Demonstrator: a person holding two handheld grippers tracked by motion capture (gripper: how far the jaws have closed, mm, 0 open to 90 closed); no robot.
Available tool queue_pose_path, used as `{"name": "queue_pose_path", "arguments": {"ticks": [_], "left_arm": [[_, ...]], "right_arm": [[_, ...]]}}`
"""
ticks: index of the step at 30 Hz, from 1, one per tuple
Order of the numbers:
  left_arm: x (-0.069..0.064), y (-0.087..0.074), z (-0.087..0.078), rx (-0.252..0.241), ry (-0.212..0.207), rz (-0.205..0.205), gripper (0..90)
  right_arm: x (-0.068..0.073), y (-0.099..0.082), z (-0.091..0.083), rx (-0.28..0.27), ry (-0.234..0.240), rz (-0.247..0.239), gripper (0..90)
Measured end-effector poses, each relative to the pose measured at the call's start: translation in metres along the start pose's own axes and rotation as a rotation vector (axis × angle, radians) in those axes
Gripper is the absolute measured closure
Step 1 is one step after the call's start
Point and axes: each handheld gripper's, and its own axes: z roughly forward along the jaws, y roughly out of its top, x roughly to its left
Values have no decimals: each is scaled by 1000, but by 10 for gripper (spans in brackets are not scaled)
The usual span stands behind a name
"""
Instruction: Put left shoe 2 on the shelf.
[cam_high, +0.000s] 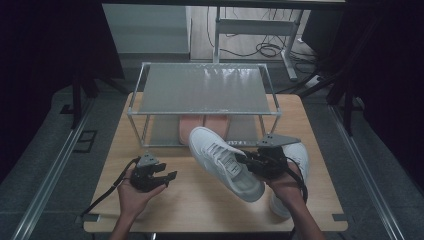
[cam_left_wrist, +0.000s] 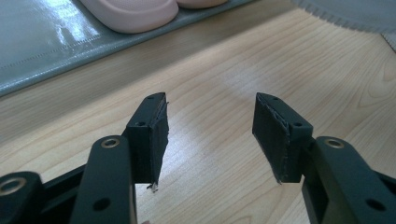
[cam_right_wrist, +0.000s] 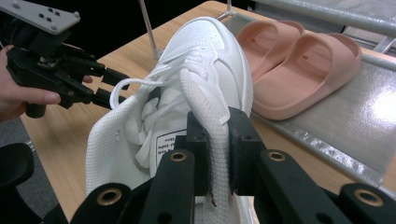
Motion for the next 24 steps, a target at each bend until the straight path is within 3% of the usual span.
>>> {"name": "queue_pose_path", "arguments": {"ticks": [24], "left_arm": [[0,0,-1,2,-6,-1,454]], "right_arm": [[-3,27,-6,-66,28,-9,816]]}}
